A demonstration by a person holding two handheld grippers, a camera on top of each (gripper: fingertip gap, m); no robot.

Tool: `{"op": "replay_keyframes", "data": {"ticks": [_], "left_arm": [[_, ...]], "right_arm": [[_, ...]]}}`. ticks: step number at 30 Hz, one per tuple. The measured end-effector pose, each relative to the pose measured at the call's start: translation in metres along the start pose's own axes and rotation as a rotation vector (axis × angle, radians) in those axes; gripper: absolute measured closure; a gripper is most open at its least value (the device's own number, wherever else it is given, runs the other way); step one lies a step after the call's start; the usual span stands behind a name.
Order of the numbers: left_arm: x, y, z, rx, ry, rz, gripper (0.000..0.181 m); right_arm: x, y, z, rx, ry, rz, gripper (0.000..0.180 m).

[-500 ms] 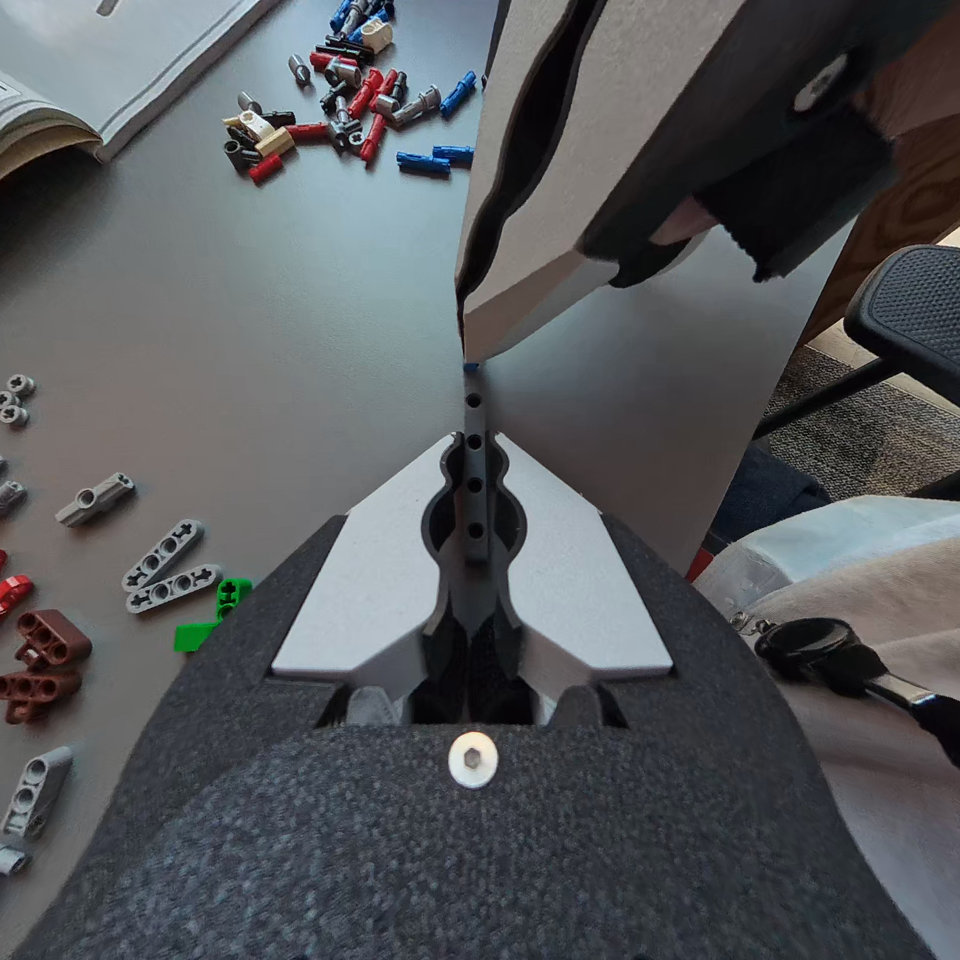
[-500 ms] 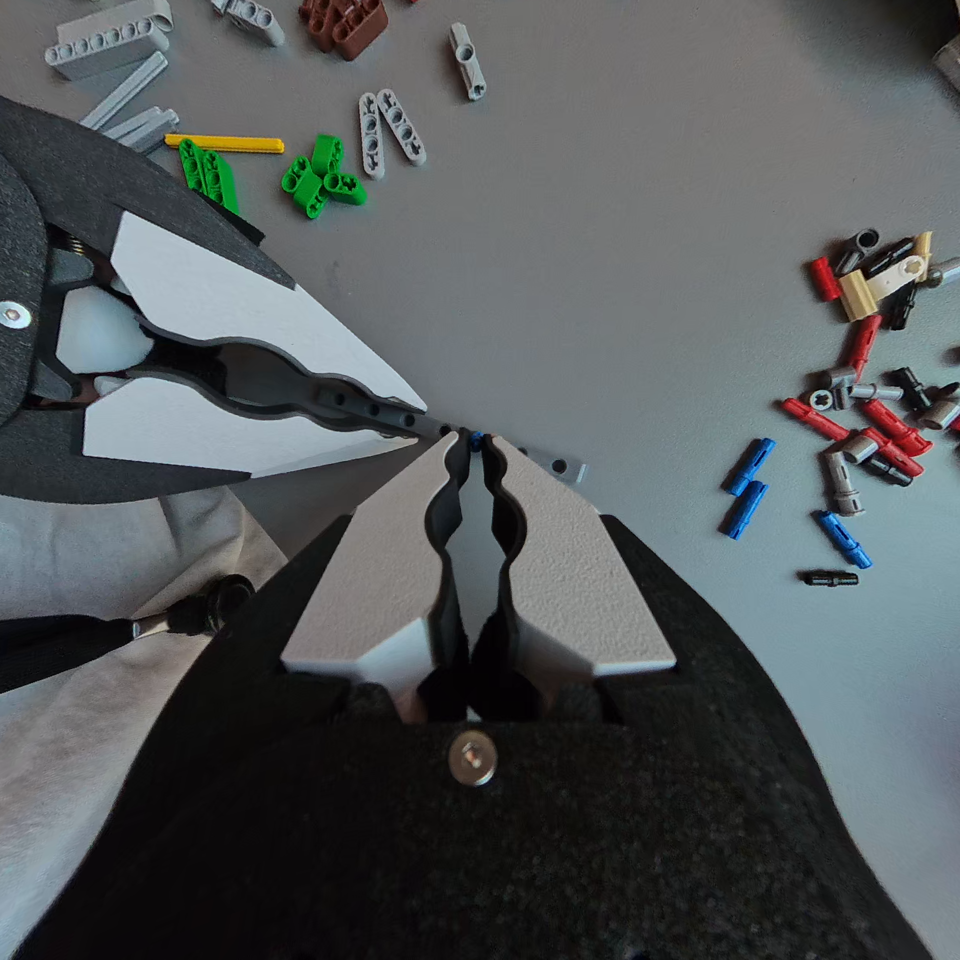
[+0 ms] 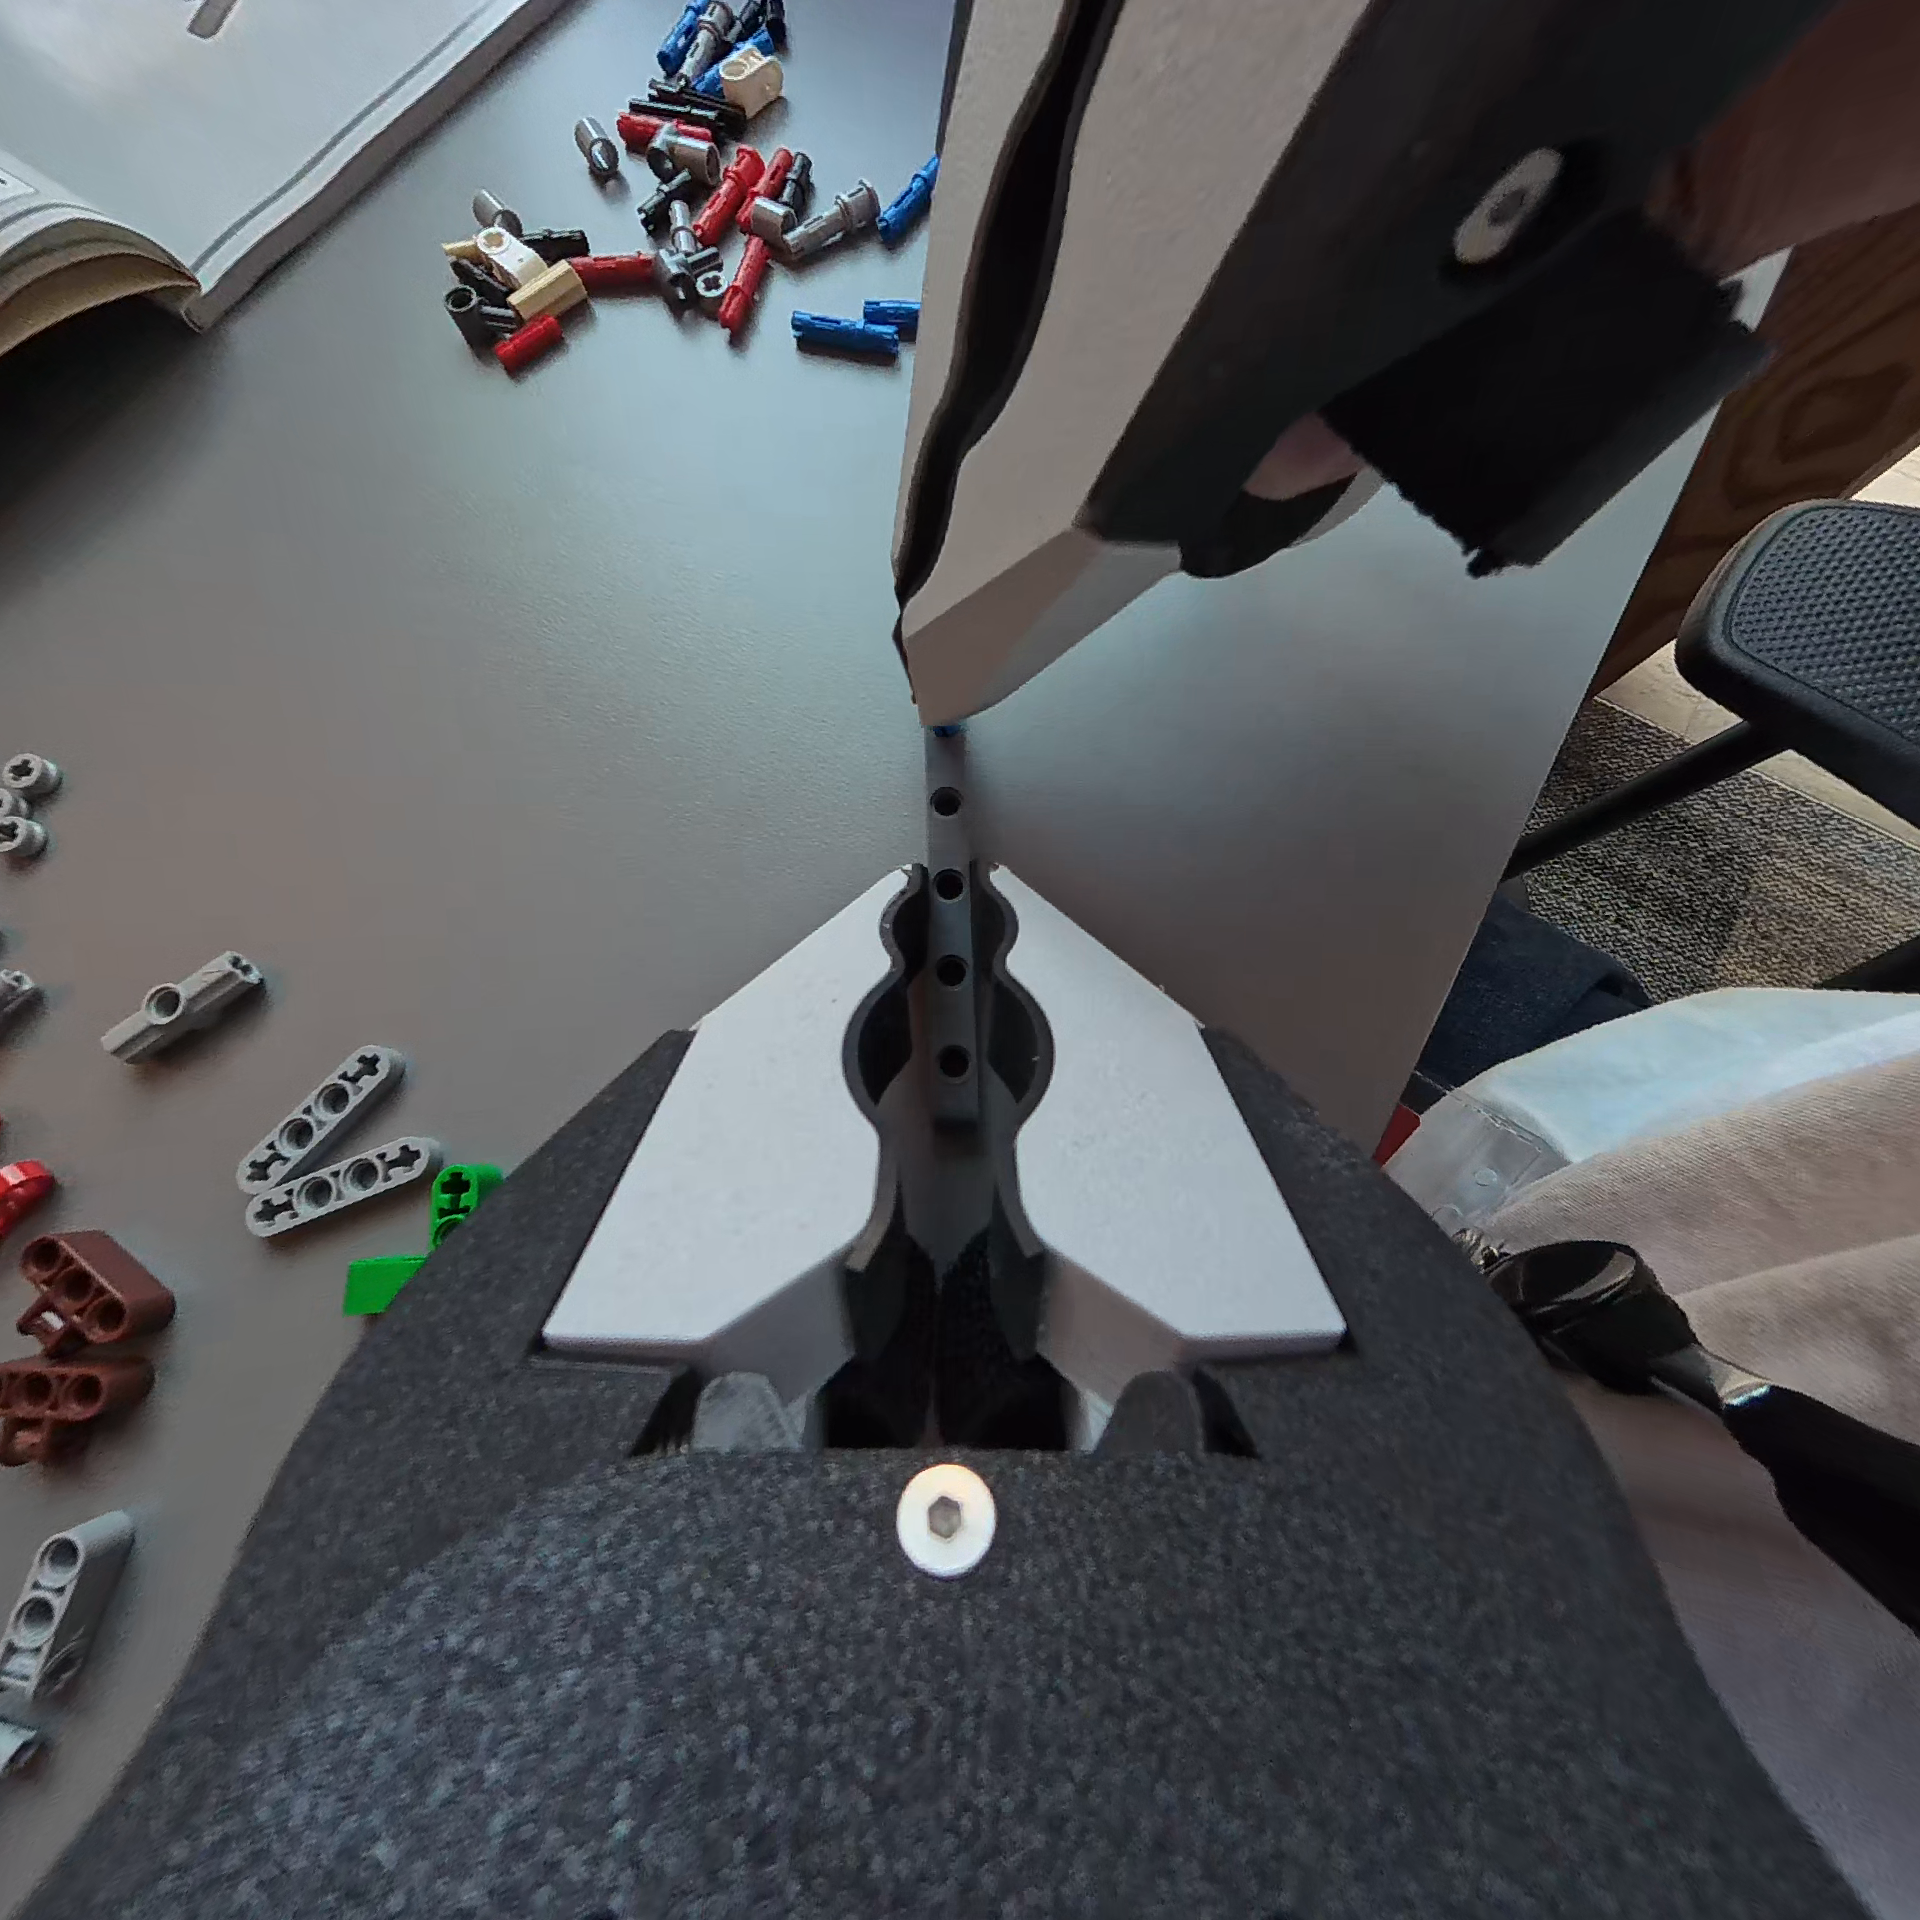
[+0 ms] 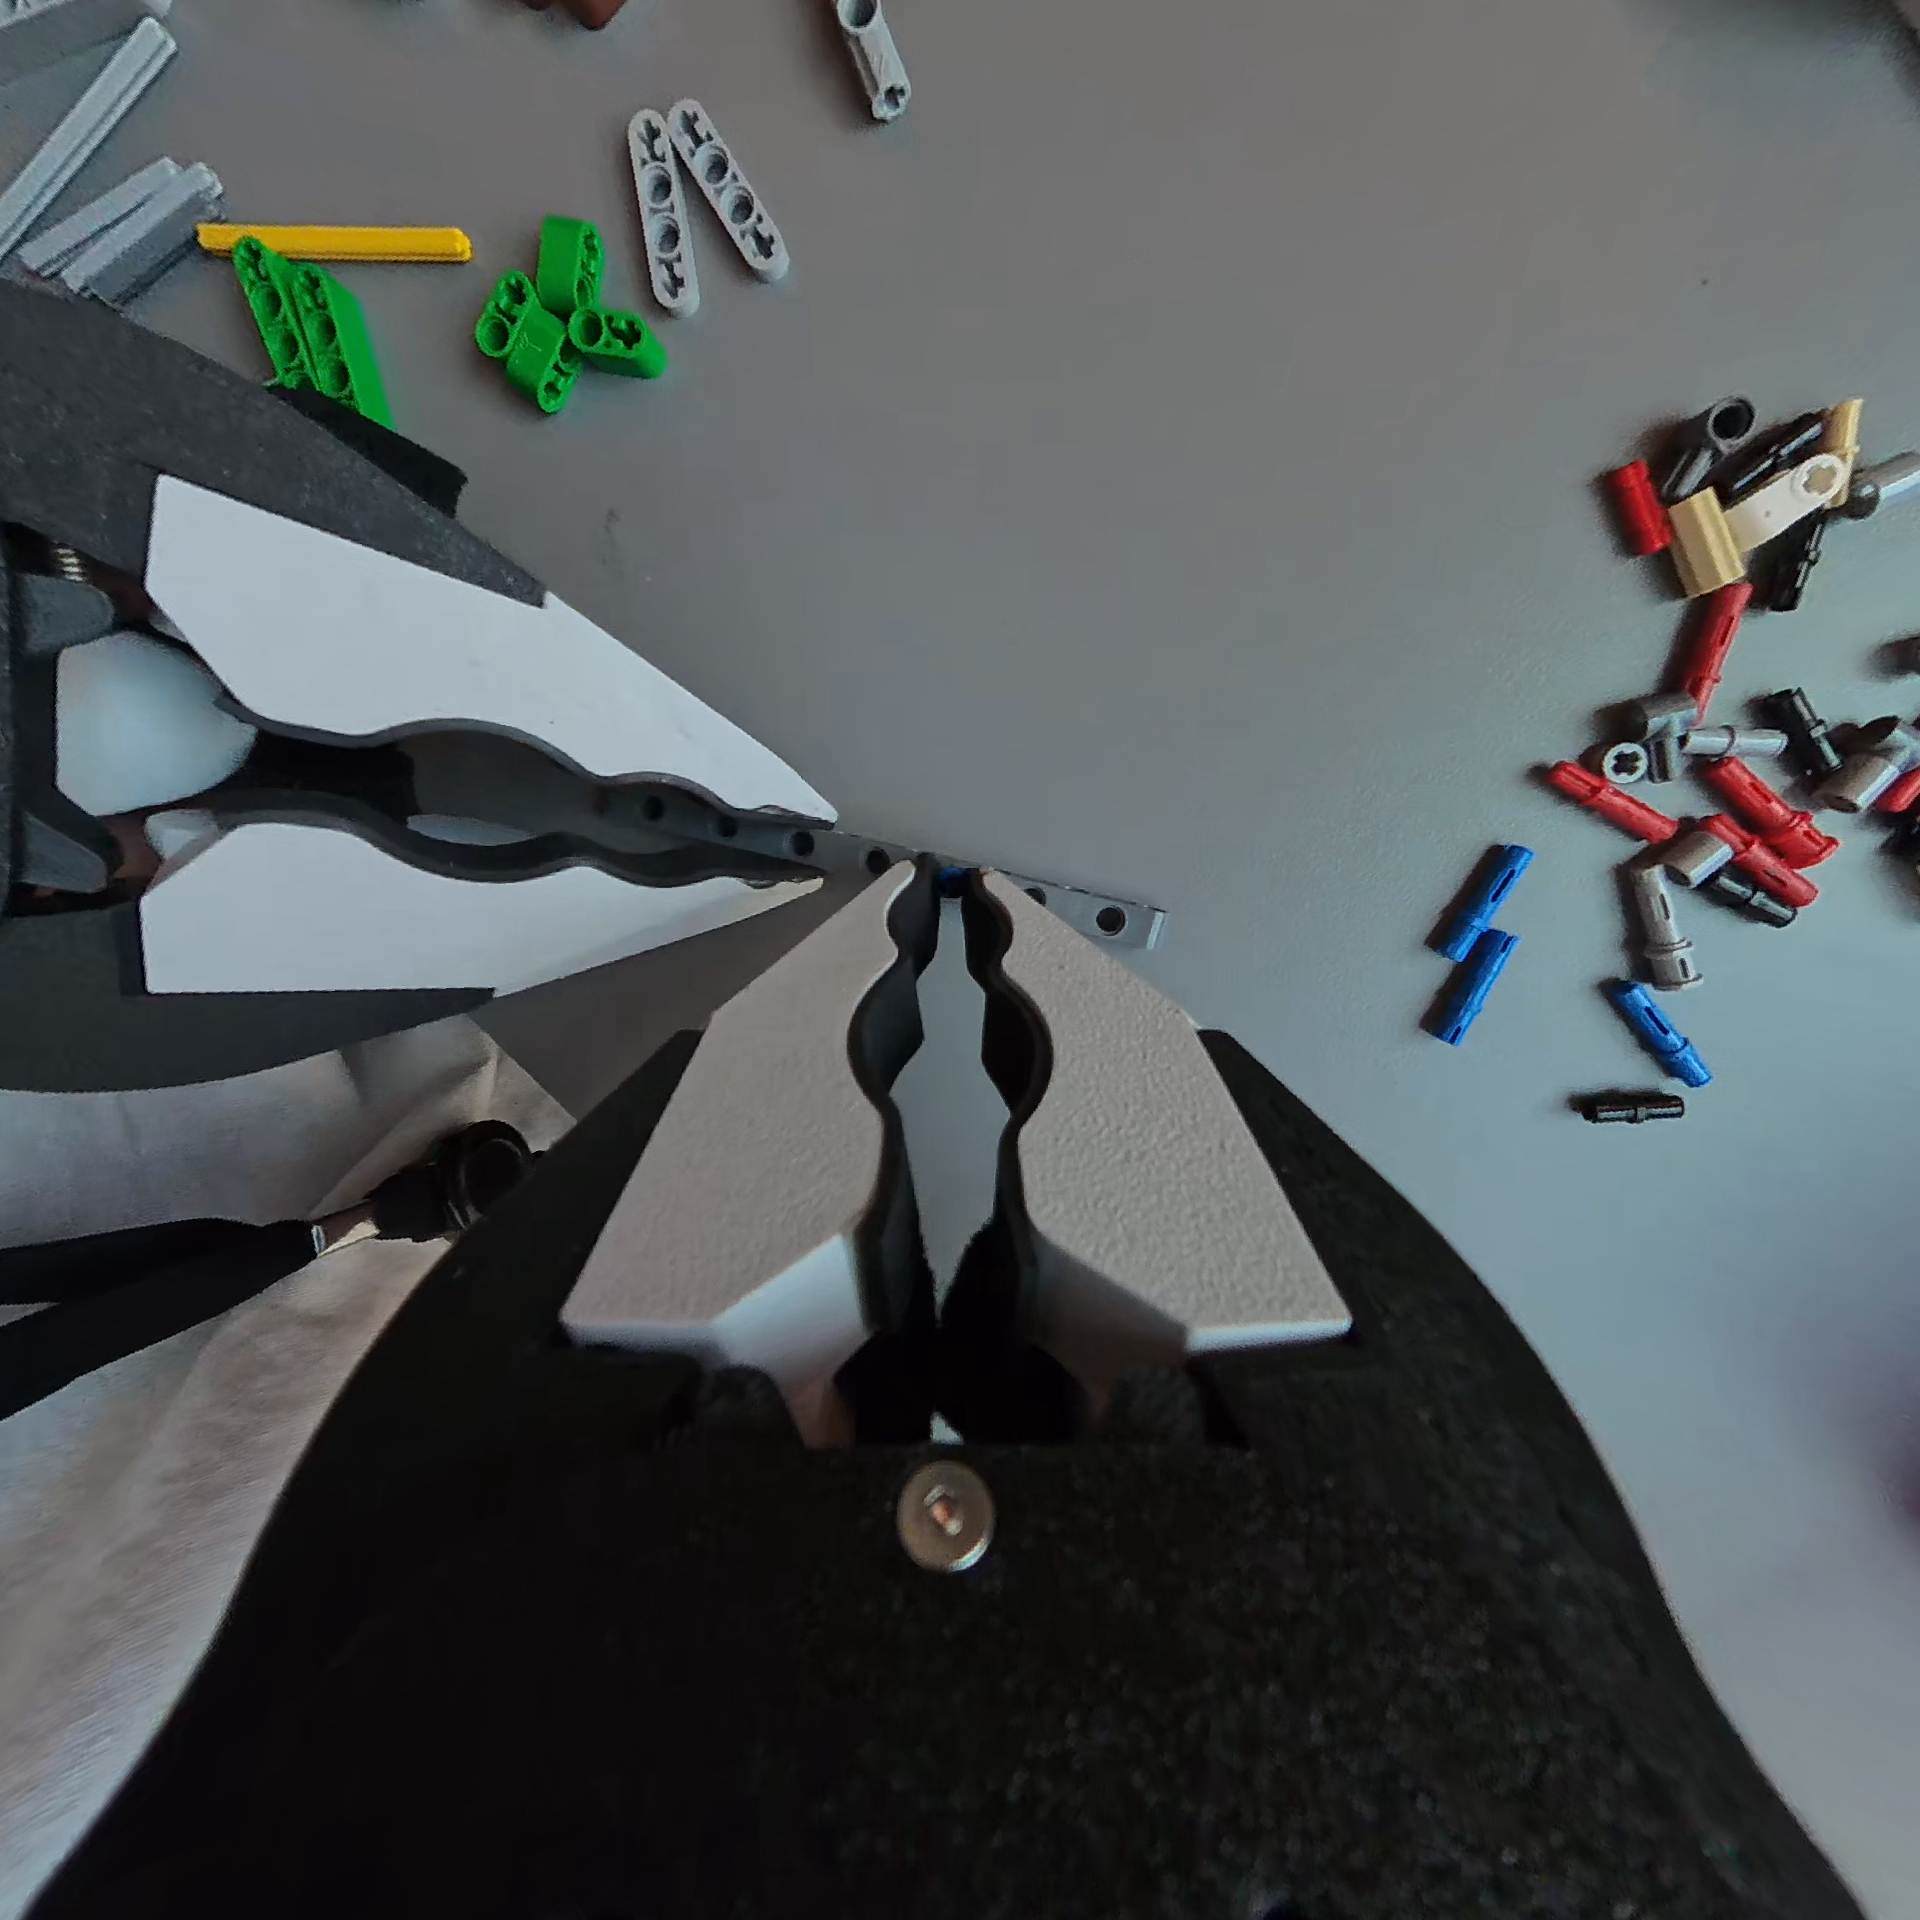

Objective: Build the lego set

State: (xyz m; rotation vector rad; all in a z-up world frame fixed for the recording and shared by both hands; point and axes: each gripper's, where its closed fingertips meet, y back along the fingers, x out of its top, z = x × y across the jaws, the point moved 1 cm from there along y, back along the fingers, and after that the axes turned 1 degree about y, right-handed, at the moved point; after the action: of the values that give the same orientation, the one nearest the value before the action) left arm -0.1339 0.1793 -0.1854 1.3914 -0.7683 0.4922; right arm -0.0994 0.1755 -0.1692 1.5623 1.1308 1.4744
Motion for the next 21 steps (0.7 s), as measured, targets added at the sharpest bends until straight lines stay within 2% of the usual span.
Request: {"op": "replay_keyframes", "data": {"ticks": [5,11,19,21], "left_arm": [[0.0004,-0.0004,-0.0003,-0.017,0.025,0.009,0.174],[0.0006,-0.0006,0.0001,-0.027,0.022,0.010,0.174],[0.0011,-0.0009,-0.0003,-0.024,0.023,0.010,0.174],[0.0011,-0.0009,-0.0002,-0.026,0.024,0.008,0.174]], "right_arm": [[-0.0051,-0.0041,-0.0002,-0.030,0.057,-0.064,0.176],[-0.0061,-0.0048,-0.0001,-0.061,0.073,0.068,0.176],[-0.0032,-0.0053,0.0006,-0.022,0.027,0.108,0.175],[-0.0026,-0.0028,-0.0023,-0.004,0.029,0.131,0.168]]}}
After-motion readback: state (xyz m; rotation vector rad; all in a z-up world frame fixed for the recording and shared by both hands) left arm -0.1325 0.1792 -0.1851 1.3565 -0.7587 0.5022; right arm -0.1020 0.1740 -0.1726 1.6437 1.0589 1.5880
